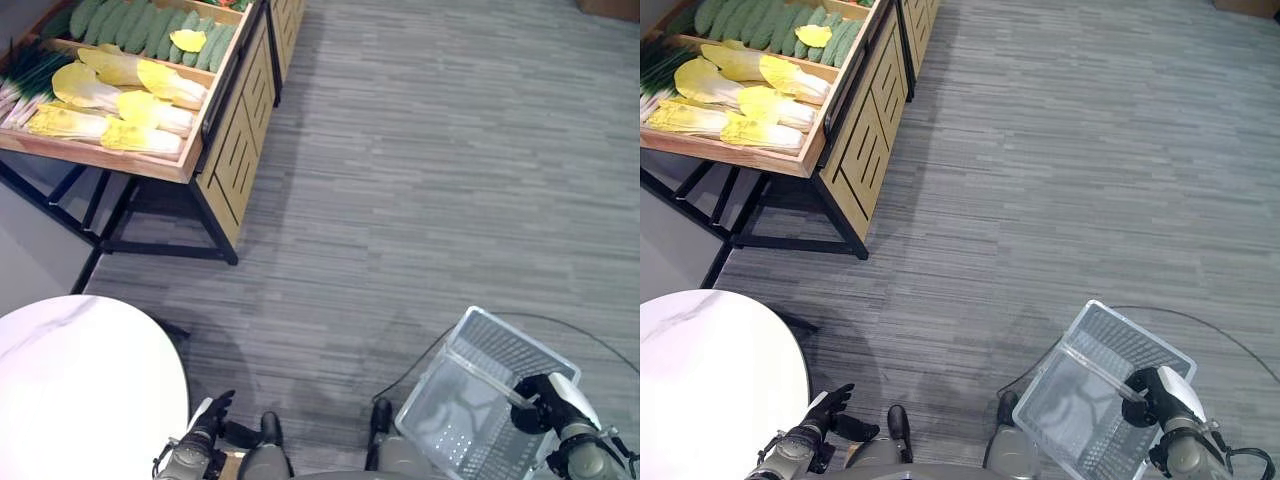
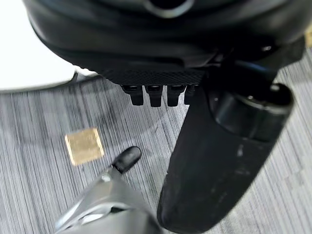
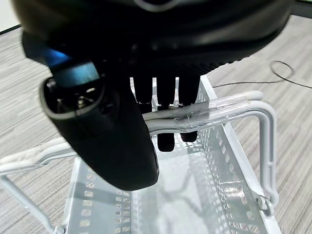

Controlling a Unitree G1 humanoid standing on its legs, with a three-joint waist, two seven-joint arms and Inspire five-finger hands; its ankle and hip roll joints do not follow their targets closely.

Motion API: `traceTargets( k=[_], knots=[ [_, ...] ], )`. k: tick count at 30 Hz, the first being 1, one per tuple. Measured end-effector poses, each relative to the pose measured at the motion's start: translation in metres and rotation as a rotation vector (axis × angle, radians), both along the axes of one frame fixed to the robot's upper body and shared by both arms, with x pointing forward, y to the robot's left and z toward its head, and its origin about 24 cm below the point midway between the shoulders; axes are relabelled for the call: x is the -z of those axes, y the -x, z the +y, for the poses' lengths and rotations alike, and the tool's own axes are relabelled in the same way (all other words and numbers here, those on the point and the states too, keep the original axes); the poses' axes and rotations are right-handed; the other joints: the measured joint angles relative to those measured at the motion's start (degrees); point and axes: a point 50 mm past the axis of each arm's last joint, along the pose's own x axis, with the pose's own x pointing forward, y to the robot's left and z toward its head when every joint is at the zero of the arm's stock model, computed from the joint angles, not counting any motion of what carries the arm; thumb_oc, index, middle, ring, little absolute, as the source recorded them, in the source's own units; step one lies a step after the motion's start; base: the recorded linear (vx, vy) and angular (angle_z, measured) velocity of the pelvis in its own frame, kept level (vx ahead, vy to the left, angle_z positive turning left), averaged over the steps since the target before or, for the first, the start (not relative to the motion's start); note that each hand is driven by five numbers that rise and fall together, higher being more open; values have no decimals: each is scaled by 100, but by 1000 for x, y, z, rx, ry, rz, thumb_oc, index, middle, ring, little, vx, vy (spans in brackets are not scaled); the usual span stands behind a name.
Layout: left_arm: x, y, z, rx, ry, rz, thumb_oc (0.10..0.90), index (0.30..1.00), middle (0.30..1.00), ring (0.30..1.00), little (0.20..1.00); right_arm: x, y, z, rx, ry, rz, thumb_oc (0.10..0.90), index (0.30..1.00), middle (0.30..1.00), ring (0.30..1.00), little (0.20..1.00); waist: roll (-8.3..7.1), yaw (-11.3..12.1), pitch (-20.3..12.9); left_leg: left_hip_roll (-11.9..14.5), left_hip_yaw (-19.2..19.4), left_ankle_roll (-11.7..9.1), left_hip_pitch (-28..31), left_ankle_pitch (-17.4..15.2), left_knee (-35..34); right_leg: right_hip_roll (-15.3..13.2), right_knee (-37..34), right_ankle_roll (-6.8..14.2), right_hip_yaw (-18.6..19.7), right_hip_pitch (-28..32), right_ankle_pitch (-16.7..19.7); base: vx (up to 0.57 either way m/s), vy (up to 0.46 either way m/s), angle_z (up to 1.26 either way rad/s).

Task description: Get the vegetables into the basket

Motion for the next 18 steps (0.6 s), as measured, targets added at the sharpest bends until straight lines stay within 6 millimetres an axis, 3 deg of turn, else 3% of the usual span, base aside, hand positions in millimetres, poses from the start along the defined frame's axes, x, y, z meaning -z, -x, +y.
traceTargets(
  k=[1,3,4,6,7,8,10,11,12,14,16,18],
  knots=[
    [-2,-6,-4,18,4,-23,900,1000,1000,1000,1000,-8,-15,-1,5,7,-53,400,300,300,300,300,141,-21,217,82,94,-49,48,-109,51,-99,646,43,-91,-337,175,148,159,-45],
    [-3,-10,-5,40,-10,-20,900,1000,1000,1000,1000,-5,-23,6,-5,-9,-59,400,300,300,300,300,189,-55,347,-10,167,54,119,-224,94,-314,1184,43,-31,-667,562,211,39,-27],
    [-5,-13,-4,40,-12,-31,900,1000,1000,1000,1000,-5,-24,9,-12,-16,-63,400,300,300,300,300,190,-42,440,-46,175,96,210,-196,-3,-265,1344,167,-24,-831,445,238,-44,-27],
    [-5,-13,2,5,-29,-30,900,1000,1000,1000,1000,-3,-28,19,-42,-41,-71,400,300,300,300,300,230,-42,484,-1,160,106,161,-188,-66,235,869,263,368,-967,16,246,-94,-25],
    [-5,-13,8,-14,-47,-13,900,1000,1000,1000,1000,-3,-29,28,-70,-61,-92,400,300,300,300,300,201,-65,544,-25,119,56,136,-109,-153,540,202,235,541,-941,-148,422,-223,26],
    [-6,-14,10,-19,-56,-1,900,1000,1000,1000,1000,0,-22,31,-83,-74,-94,400,300,300,300,300,109,-136,588,-190,-29,83,70,-98,-230,650,-823,219,480,-832,-162,292,-167,78],
    [-4,-16,4,-7,-46,4,900,1000,1000,1000,1000,11,-9,27,-39,-78,-32,400,300,300,300,300,96,-291,598,-307,-380,52,91,-158,-179,711,-1061,111,808,-673,-151,400,-315,110],
    [4,-1,-6,-18,-15,28,900,1000,1000,1000,1000,28,15,26,-8,-84,79,400,300,300,300,300,79,-158,464,-269,-508,-128,505,-257,-387,800,-282,-191,546,-373,-211,417,-425,69],
    [7,5,-11,-23,-4,38,900,1000,1000,1000,1000,27,17,23,-3,-76,92,400,300,300,300,300,194,-100,387,-153,-529,-177,547,-267,-409,928,-278,-500,528,-326,-309,297,-365,53],
    [11,12,-16,-31,14,54,900,1000,1000,1000,1000,24,19,14,28,-57,85,400,300,300,300,300,434,-159,243,98,-741,-318,371,-228,-150,1080,-321,-720,226,-207,-424,228,-266,42],
    [7,0,-13,-44,4,28,900,1000,1000,1000,1000,17,11,5,31,-34,75,400,300,300,300,300,418,-75,250,309,-906,-346,-8,-213,853,1196,-367,-874,105,20,-566,208,-259,39],
    [4,-7,-13,-47,3,9,900,1000,1000,1000,1000,8,6,3,7,-23,34,400,300,300,300,300,391,-63,257,429,-1117,-573,-249,-80,1655,1271,-453,-981,50,301,-664,194,-288,18]
  ],
)
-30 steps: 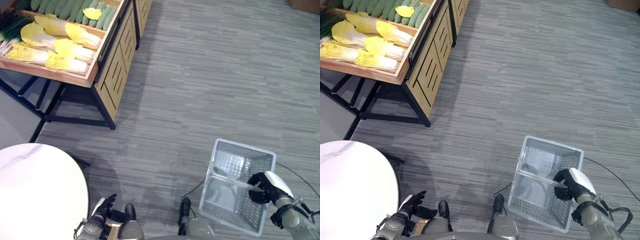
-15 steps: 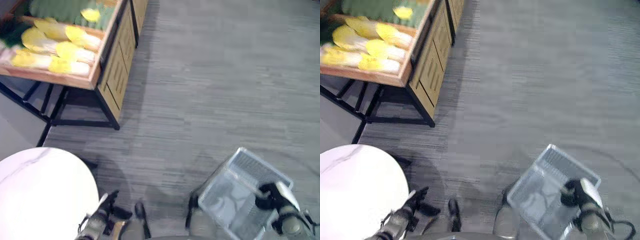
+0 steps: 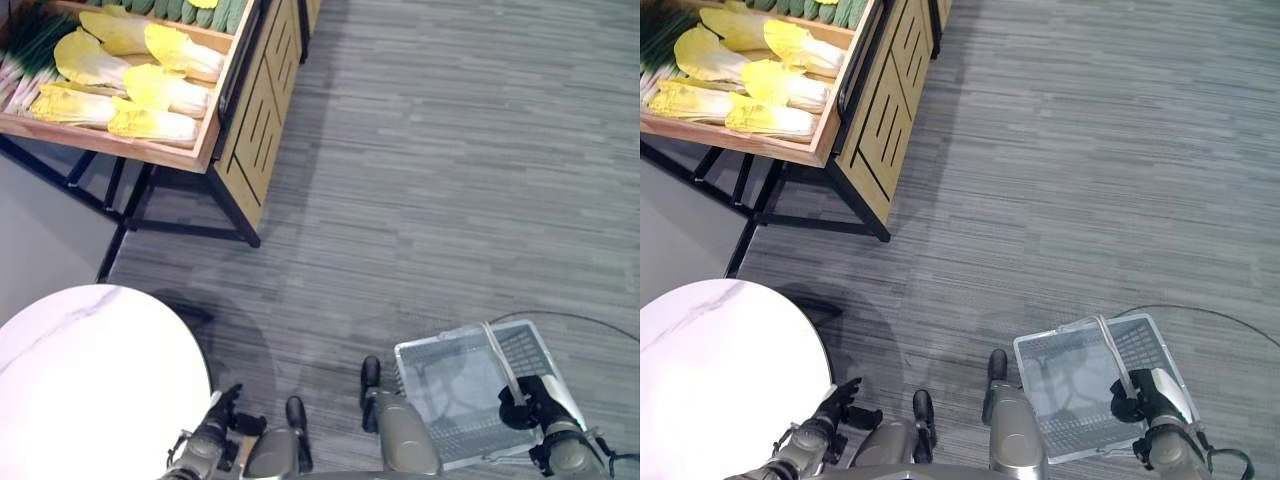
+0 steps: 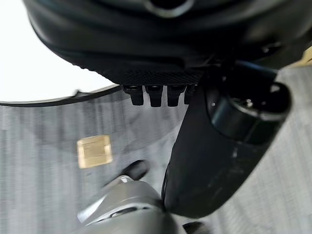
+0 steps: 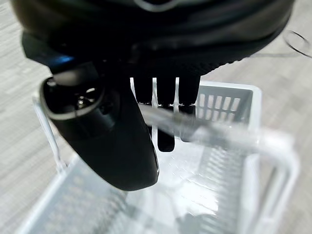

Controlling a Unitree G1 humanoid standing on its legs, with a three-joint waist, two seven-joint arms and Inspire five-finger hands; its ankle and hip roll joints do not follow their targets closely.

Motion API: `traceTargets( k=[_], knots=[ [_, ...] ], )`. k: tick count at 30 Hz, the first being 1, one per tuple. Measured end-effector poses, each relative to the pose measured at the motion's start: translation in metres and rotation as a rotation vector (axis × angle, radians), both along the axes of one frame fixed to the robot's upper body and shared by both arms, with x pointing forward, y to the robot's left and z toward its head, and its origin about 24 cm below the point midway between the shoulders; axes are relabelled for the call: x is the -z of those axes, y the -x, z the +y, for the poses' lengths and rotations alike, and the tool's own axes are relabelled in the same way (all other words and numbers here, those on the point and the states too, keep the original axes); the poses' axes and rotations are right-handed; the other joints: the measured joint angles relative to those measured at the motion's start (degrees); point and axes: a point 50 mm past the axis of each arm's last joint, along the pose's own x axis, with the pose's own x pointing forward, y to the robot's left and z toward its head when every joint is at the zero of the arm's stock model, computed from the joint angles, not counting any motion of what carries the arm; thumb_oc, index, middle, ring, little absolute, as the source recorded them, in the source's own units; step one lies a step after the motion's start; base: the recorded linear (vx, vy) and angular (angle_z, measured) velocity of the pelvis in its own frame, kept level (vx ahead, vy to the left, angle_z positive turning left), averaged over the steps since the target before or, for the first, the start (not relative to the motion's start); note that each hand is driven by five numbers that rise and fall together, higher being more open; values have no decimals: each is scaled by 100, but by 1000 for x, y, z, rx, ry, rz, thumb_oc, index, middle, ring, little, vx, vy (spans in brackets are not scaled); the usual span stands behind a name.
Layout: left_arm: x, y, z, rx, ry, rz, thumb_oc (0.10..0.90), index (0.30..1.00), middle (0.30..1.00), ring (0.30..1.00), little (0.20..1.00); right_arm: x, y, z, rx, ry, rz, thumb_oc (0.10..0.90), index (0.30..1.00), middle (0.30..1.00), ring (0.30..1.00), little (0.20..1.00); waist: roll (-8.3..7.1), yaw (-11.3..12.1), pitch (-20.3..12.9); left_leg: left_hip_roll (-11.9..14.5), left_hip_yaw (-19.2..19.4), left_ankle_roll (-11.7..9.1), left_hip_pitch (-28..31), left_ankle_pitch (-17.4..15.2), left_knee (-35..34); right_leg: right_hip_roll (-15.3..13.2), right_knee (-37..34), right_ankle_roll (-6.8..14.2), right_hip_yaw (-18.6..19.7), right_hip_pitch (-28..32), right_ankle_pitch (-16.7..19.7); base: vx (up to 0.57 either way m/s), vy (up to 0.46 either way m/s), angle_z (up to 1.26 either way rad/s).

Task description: Get the vegetables into the basket

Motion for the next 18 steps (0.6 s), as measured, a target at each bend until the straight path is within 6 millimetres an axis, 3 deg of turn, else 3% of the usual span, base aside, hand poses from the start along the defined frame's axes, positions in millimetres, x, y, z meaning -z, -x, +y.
traceTargets(
  k=[2,3,5,6,7,9,11,12,13,15,18],
  knots=[
    [-2,-6,-1,-4,6,-21,900,1000,1000,1000,1000,-12,-1,0,-25,4,-69,400,300,300,300,300,-47,12,17,88,-220,-339,-275,210,604,61,-23,-113,-48,178,-167,180,-234,15],
    [-5,-13,-4,-2,11,-49,900,1000,1000,1000,1000,-17,-4,1,-28,0,-123,400,300,300,300,300,-129,16,17,166,-268,-516,-607,373,1260,120,-27,-279,-108,283,-300,263,-145,23],
    [-9,-22,-7,-1,25,-86,900,1000,1000,1000,1000,-15,-3,1,-8,-4,-126,400,300,300,300,300,-223,27,42,199,-209,-555,-881,292,1246,123,-42,-248,-212,314,-336,228,-48,46],
    [-15,-33,-13,22,35,-130,900,1000,1000,1000,1000,-7,7,0,34,-13,-87,400,300,300,300,300,-356,28,92,182,-95,-494,-1267,290,728,165,-128,-220,-202,393,-416,298,131,51],
    [-16,-35,-14,33,35,-138,900,1000,1000,1000,1000,-3,9,0,45,-19,-64,400,300,300,300,300,-381,124,106,216,-67,-428,-1311,313,262,227,-121,-222,-190,384,-413,458,195,26],
    [-14,-31,-11,3,34,-129,900,1000,1000,1000,1000,3,11,5,56,-31,-60,400,300,300,300,300,-374,248,103,299,-22,-285,-1262,449,-1053,489,-167,-214,-13,482,-418,386,160,-32],
    [-15,-33,-9,2,25,-132,900,1000,1000,1000,1000,4,9,9,47,-42,-78,400,300,300,300,300,-330,310,88,343,-205,-361,-1205,691,-1811,720,-333,-154,209,576,-470,373,142,-54],
    [-14,-31,-7,-6,17,-123,900,1000,1000,1000,1000,6,1,15,16,-55,-85,400,300,300,300,300,-323,324,86,446,-238,-333,-1176,832,-2107,912,-556,-235,340,750,-406,255,110,-67],
    [-15,-31,-8,-2,18,-124,900,1000,1000,1000,1000,8,1,16,15,-58,-77,400,300,300,300,300,-309,315,82,454,-183,-283,-1119,878,-2149,976,-593,-175,402,808,-451,371,194,-58],
    [-14,-30,-9,0,20,-122,900,1000,1000,1000,1000,7,3,16,12,-54,-73,400,300,300,300,300,-298,311,77,400,-146,-268,-1093,968,-2144,1004,-610,-260,470,850,-396,283,202,-40],
    [-12,-28,-10,2,15,-108,900,1000,1000,1000,1000,8,12,8,60,-40,-54,400,300,300,300,300,-300,240,79,85,122,-112,-930,1111,-2097,885,-670,-185,708,867,-447,298,262,-32]
  ],
)
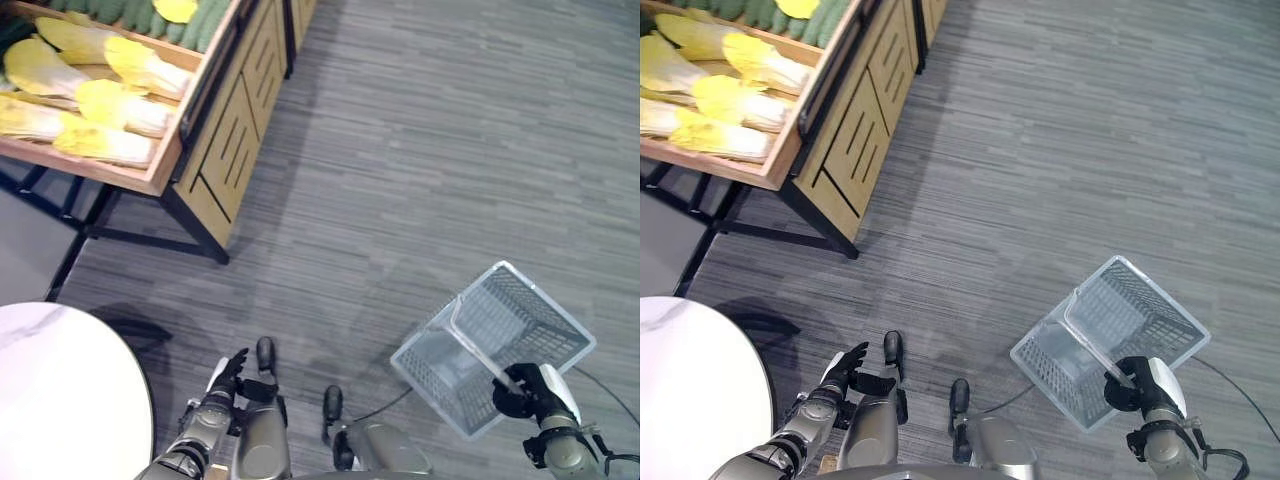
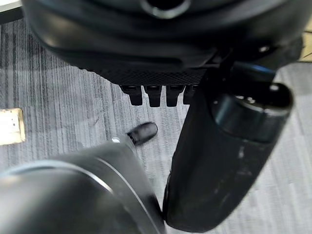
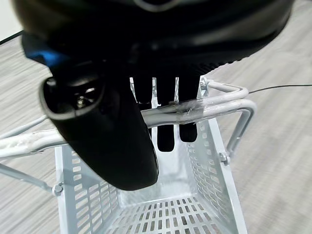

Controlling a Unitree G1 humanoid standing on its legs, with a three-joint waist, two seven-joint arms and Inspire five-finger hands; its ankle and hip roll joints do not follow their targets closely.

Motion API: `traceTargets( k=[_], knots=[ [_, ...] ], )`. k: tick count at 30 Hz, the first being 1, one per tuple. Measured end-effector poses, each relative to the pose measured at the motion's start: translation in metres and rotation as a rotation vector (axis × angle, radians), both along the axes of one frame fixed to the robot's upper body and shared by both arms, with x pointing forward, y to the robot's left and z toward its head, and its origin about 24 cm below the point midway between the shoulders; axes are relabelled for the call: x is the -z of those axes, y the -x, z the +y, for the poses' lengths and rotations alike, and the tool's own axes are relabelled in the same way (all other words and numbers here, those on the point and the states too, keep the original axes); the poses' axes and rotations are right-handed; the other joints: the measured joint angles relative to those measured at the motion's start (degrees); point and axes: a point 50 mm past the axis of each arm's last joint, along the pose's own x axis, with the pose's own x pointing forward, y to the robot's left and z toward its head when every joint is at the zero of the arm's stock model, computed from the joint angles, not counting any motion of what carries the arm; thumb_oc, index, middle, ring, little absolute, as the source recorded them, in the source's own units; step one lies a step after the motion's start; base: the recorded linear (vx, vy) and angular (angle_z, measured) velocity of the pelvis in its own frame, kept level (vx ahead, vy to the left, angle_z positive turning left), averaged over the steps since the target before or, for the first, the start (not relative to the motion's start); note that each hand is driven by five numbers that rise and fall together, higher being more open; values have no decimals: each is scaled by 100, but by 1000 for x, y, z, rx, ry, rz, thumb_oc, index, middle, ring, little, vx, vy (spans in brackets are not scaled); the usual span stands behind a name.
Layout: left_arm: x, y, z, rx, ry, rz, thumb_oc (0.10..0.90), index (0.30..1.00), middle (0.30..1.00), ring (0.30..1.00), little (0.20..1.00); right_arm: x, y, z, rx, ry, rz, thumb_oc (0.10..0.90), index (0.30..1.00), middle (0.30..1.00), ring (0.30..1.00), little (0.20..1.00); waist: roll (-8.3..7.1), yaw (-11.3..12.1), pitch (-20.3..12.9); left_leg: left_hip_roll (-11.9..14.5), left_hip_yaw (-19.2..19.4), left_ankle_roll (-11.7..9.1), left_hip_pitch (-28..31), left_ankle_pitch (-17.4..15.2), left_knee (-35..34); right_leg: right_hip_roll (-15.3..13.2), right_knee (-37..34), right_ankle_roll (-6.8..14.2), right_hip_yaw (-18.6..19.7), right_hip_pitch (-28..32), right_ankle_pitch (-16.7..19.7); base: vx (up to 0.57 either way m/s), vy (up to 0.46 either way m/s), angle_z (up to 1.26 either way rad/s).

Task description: Get the vegetables into the basket

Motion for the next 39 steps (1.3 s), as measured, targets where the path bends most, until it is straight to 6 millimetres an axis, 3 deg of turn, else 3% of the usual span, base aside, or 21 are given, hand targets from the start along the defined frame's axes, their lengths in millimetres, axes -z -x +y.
traceTargets(
  k=[2,3,8,11,13,18,19,20,21,22,23,25,26,28,31,32,33,34,35,38,39],
  knots=[
    [4,6,-2,3,-5,18,900,1000,1000,1000,1000,1,11,-7,38,13,27,400,300,300,300,300,127,-79,-43,-226,214,349,258,120,-271,-194,53,134,79,37,-83,189,236,-24],
    [3,6,1,-6,-17,17,900,1000,1000,1000,1000,6,10,-5,46,7,44,400,300,300,300,300,86,-90,-34,-394,369,513,399,182,-404,-368,61,224,152,66,-138,206,285,-31],
    [-8,-9,13,39,-81,-29,900,1000,1000,1000,1000,15,-10,8,-5,-4,91,400,300,300,300,300,118,-52,-31,-851,635,1040,415,-218,-350,-946,1298,761,208,-632,-486,115,166,-19],
    [-12,-9,27,23,-115,-37,900,1000,1000,1000,1000,-3,-25,16,-56,-10,-52,400,300,300,300,300,1,-33,17,-944,763,1109,436,-338,-293,-1079,1472,847,126,-726,-465,67,102,-19],
    [-14,-7,38,15,-145,-27,900,1000,1000,1000,1000,-5,-37,20,-73,-11,-86,400,300,300,300,300,-209,34,31,-947,851,1149,474,-378,-306,-1103,1472,964,77,-727,-451,113,129,-22],
    [-7,2,32,20,-124,3,900,1000,1000,1000,1000,-7,-52,26,-100,-20,-113,400,300,300,300,300,-248,210,34,-898,1115,1180,757,-474,-450,-1140,1978,1031,-214,-881,-441,96,90,-33],
    [-6,4,31,23,-120,10,900,1000,1000,1000,1000,-10,-64,34,-135,-25,-136,400,300,300,300,300,-259,226,40,-849,1191,1251,876,-577,-478,-1254,3180,1227,-276,-1471,-303,223,28,-28],
    [-6,4,30,23,-116,7,900,1000,1000,1000,1000,-11,-65,36,-140,-26,-147,400,300,300,300,300,-267,237,45,-856,1158,1269,950,-612,-474,-1321,3635,1245,-271,-1757,-413,271,-9,-24],
    [-6,2,27,24,-112,2,900,1000,1000,1000,1000,-14,-68,37,-141,-18,-175,400,300,300,300,300,-254,217,52,-862,1097,1285,976,-653,-439,-1352,3610,1176,-288,-1965,-621,302,-58,0],
    [-5,2,26,20,-112,9,900,1000,1000,1000,1000,-18,-72,41,-157,-23,-200,400,300,300,300,300,-210,159,94,-810,1054,1268,940,-708,-376,-1338,2989,1115,-310,-2199,-689,497,-200,29],
    [-5,0,23,20,-105,16,900,1000,1000,1000,1000,-18,-70,44,-171,-29,-202,400,300,300,300,300,-174,23,121,-798,938,1236,950,-735,-365,-1345,1607,1116,-362,-2358,-346,421,-183,37],
    [-4,-2,20,-5,-92,13,900,1000,1000,1000,1000,-11,-59,44,-164,-35,-167,400,300,300,300,300,-211,-84,180,-826,740,1138,995,-861,-224,-1378,33,1209,-233,-2440,213,350,-122,69],
    [-3,-1,20,-9,-91,21,900,1000,1000,1000,1000,-6,-51,44,-152,-41,-138,400,300,300,300,300,-256,-138,223,-863,616,1081,1157,-903,-245,-1460,-306,1186,-227,-2449,521,375,-114,75],
    [0,6,21,-12,-90,36,900,1000,1000,1000,1000,2,-37,42,-130,-45,-89,400,300,300,300,300,-315,-146,251,-877,426,919,1485,-1093,-254,-1493,-369,1170,-89,-2458,895,382,-154,58],
    [5,21,24,-51,-83,71,900,1000,1000,1000,1000,13,-15,34,-86,-39,-14,400,300,300,300,300,-327,-313,233,-791,-91,514,1754,-1429,-143,-1478,-236,1200,352,-2073,946,335,-220,93],
    [8,25,23,-68,-74,84,900,1000,1000,1000,1000,18,-4,30,-63,-35,31,400,300,300,300,300,-233,-350,234,-635,-292,368,1888,-1524,-136,-1361,-103,1123,349,-1933,1306,307,-259,92],
    [10,28,19,-75,-59,94,900,1000,1000,1000,1000,20,0,25,-42,-26,58,400,300,300,300,300,-37,-359,167,-427,-346,250,1935,-1564,-88,-1164,64,1031,252,-1924,1341,331,-290,72],
    [13,32,14,-98,-37,104,900,1000,1000,1000,1000,19,-2,20,-40,-18,74,400,300,300,300,300,90,-286,128,-172,-245,140,1947,-1472,148,-945,290,710,119,-1867,1363,525,-543,49],
    [17,37,7,-133,-1,120,900,1000,1000,1000,1000,13,-9,15,-38,-8,53,400,300,300,300,300,131,-244,118,99,-350,-139,1902,-1195,751,-759,430,364,-100,-1545,1011,415,-437,49],
    [14,23,-2,-111,31,81,900,1000,1000,1000,1000,5,6,0,25,3,21,400,300,300,300,300,125,-197,96,187,-873,-861,925,-771,2996,-794,461,136,-540,-1040,667,265,-373,71],
    [11,19,-3,-124,39,57,900,1000,1000,1000,1000,-1,4,-7,19,29,9,400,300,300,300,300,110,-135,87,88,-959,-835,512,-421,3535,-764,504,-29,-598,-948,528,241,-345,46]
  ],
)
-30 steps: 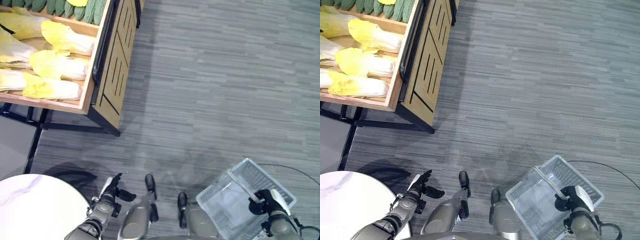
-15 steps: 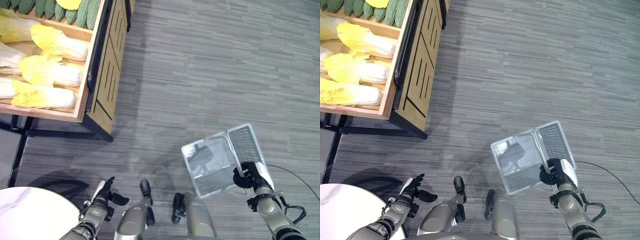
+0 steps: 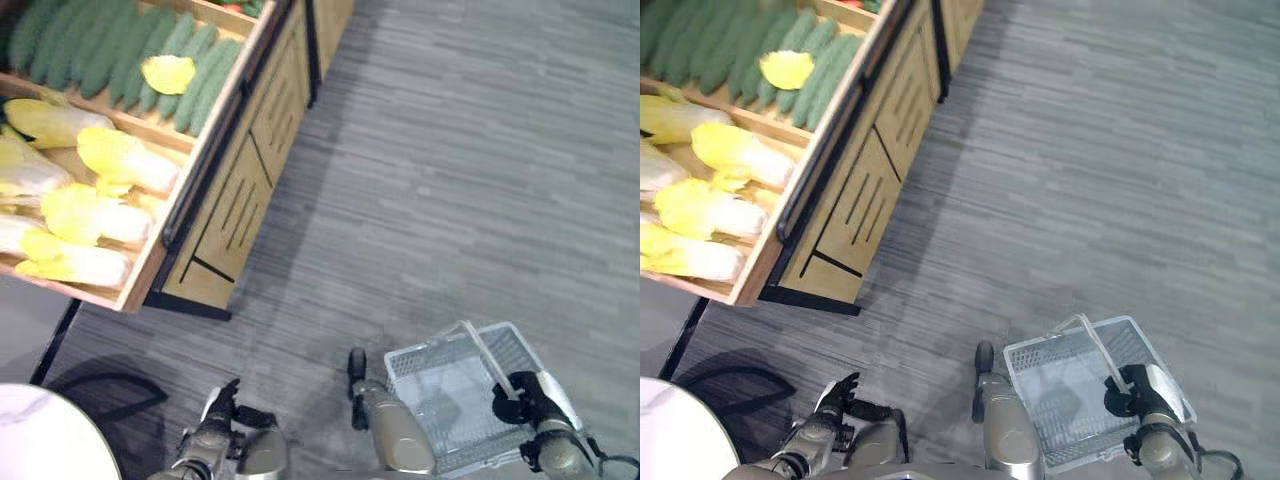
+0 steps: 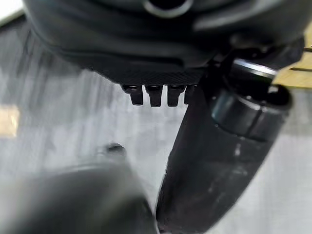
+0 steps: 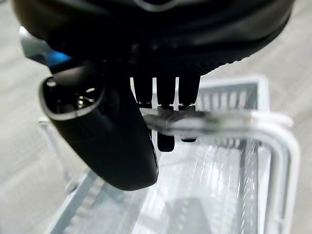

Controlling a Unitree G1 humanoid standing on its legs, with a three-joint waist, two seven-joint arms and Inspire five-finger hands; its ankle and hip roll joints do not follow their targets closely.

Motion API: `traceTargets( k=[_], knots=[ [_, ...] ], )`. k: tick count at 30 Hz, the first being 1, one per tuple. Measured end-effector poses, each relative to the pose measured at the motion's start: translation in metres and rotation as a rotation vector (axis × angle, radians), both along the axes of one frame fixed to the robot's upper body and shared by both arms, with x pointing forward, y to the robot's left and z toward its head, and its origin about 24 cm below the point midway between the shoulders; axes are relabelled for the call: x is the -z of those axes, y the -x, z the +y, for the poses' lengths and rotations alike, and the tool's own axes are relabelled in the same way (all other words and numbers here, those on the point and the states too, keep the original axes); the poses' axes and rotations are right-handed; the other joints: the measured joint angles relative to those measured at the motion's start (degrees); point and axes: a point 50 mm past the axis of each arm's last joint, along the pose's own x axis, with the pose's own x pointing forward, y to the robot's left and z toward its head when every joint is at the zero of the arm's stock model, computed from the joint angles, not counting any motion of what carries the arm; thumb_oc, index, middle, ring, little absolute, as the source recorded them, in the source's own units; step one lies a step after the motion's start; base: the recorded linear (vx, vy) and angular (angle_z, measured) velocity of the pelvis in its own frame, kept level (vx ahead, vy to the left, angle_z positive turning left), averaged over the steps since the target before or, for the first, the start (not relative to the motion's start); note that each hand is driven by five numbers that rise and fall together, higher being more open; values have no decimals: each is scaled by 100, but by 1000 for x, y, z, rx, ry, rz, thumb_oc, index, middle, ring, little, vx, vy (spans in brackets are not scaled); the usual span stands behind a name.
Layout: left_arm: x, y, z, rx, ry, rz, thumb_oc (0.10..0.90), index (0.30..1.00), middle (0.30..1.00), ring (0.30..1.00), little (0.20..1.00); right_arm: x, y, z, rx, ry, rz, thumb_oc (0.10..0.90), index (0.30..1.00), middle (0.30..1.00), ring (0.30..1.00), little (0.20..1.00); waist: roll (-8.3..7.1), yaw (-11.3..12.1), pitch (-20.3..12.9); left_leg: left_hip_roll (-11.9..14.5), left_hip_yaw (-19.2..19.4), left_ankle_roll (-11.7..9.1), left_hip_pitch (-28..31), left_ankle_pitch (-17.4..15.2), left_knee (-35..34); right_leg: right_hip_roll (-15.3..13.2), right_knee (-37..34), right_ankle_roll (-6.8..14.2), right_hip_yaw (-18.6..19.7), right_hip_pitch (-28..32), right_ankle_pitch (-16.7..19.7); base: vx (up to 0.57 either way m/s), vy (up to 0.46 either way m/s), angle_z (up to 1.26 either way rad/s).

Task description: Get the vegetables into the basket

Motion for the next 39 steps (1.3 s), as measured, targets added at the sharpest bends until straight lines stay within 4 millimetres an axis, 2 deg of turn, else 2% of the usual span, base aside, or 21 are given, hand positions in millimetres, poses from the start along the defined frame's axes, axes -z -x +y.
traceTargets(
  k=[2,4,5,6,7,8,9,13,15,18,21,22,24,25,28,30,33,34,36,38,39],
  knots=[
    [-3,-9,-4,-10,9,-18,900,1000,1000,1000,1000,-2,7,-3,3,10,7,400,300,300,300,300,3,-14,-5,143,174,33,-279,431,421,-19,-31,-215,-267,235,-145,241,-256,53],
    [-3,-10,-8,-11,18,-22,900,1000,1000,1000,1000,-1,9,-4,5,9,17,400,300,300,300,300,-4,0,-6,250,422,15,-364,356,342,-21,-45,-209,-387,341,-153,273,-162,44],
    [-3,-11,-10,-13,22,-21,900,1000,1000,1000,1000,1,11,-1,20,-7,3,400,300,300,300,300,-7,-42,-8,397,826,78,-402,293,178,-17,-169,-244,-518,482,-184,308,-50,97],
    [-3,-14,-14,-11,32,-23,900,1000,1000,1000,1000,7,18,5,52,-42,1,400,300,300,300,300,-26,-129,0,588,1487,164,-430,137,-747,23,-388,-247,-834,758,-232,513,32,104],
    [-3,-14,-15,-9,35,-27,900,1000,1000,1000,1000,9,18,7,50,-47,4,400,300,300,300,300,-28,-84,-3,585,1603,207,-424,121,-1234,68,-379,-247,-895,759,-232,413,62,94],
    [-6,-18,-15,-8,36,-41,900,1000,1000,1000,1000,10,17,9,53,-54,-4,400,300,300,300,300,-11,-87,-21,587,1828,187,-490,61,-1865,145,-416,-7,-900,850,-365,538,126,53],
    [-4,-15,-13,8,18,-25,900,1000,1000,1000,1000,10,15,11,52,-58,-15,400,300,300,300,300,5,-137,-24,556,1995,275,-414,138,-2644,241,-397,13,-999,946,-385,262,82,40],
    [-3,-11,-6,3,-16,-7,900,1000,1000,1000,1000,15,12,9,83,-57,0,400,300,300,300,300,-45,-78,-143,596,2509,487,-345,381,-3183,405,-445,100,-1019,1115,-481,371,147,-1],
    [0,-2,-3,-6,-23,21,900,1000,1000,1000,1000,16,12,8,96,-51,11,400,300,300,300,300,-60,-98,-258,526,2476,570,-244,408,-3158,429,-519,113,-935,1164,-520,448,246,-25],
    [2,1,-3,1,-35,36,900,1000,1000,1000,1000,25,35,2,159,-36,107,400,300,300,300,300,-73,-130,-356,124,2614,827,54,253,-3067,282,-425,242,-914,1194,-613,330,209,-2],
    [2,3,1,0,-46,36,900,1000,1000,1000,1000,30,47,4,153,-35,154,400,300,300,300,300,-77,-112,-383,-240,2785,1252,278,6,-3295,4,-87,518,-927,1136,-800,239,212,6],
    [3,5,0,1,-43,39,900,1000,1000,1000,1000,30,47,5,145,-36,161,400,300,300,300,300,-32,-138,-412,-338,2812,1509,378,-125,-3387,-195,525,652,-841,947,-971,110,149,12],
    [2,6,4,1,-52,32,900,1000,1000,1000,1000,33,44,11,113,-46,167,400,300,300,300,300,-62,-89,-442,-540,2779,1686,464,-225,-3459,-578,1654,770,-598,449,-1099,185,200,29],
    [0,5,10,-3,-64,23,900,1000,1000,1000,1000,36,44,15,96,-52,182,400,300,300,300,300,-179,-89,-476,-749,2687,1806,483,-311,-3444,-906,2451,855,-437,152,-1174,195,126,48],
    [-2,7,20,-12,-93,24,900,1000,1000,1000,1000,42,43,19,112,-54,201,400,300,300,300,300,-305,-60,-533,-1092,2414,1946,590,-373,-3530,-1163,3137,923,67,-198,-1230,65,-3,57],
    [-5,9,35,-21,-139,29,900,1000,1000,1000,1000,45,35,27,135,-85,177,400,300,300,300,300,-274,82,-524,-1072,2276,1941,598,-370,-3561,-1018,2714,916,341,-375,-1233,126,-91,30],
    [-6,15,45,-46,-163,40,900,1000,1000,1000,1000,44,28,28,128,-91,153,400,300,300,300,300,-192,109,-473,-1012,2002,1945,663,-368,-3617,-964,1747,921,354,-390,-1214,162,-222,41],
    [-4,17,43,-56,-161,47,900,1000,1000,1000,1000,43,22,28,137,-97,134,400,300,300,300,300,-83,156,-406,-933,1805,1870,719,-384,-3656,-782,814,1012,711,-390,-1074,103,-160,37],
    [-2,18,41,-75,-152,54,900,1000,1000,1000,1000,45,20,32,134,-110,125,400,300,300,300,300,-33,150,-367,-900,1620,1786,762,-347,-3710,-728,-9,1132,1010,-434,-505,160,-269,63],
    [0,21,36,-79,-138,66,900,1000,1000,1000,1000,48,21,37,132,-124,133,400,300,300,300,300,-75,114,-310,-942,1240,1608,848,-380,-3721,-783,-347,1155,1390,-468,-47,163,-319,104],
    [2,23,32,-77,-124,73,900,1000,1000,1000,1000,50,23,39,138,-129,141,400,300,300,300,300,-83,40,-305,-941,985,1569,844,-397,-3715,-790,-552,1123,1810,-434,219,107,-256,119]
  ],
)
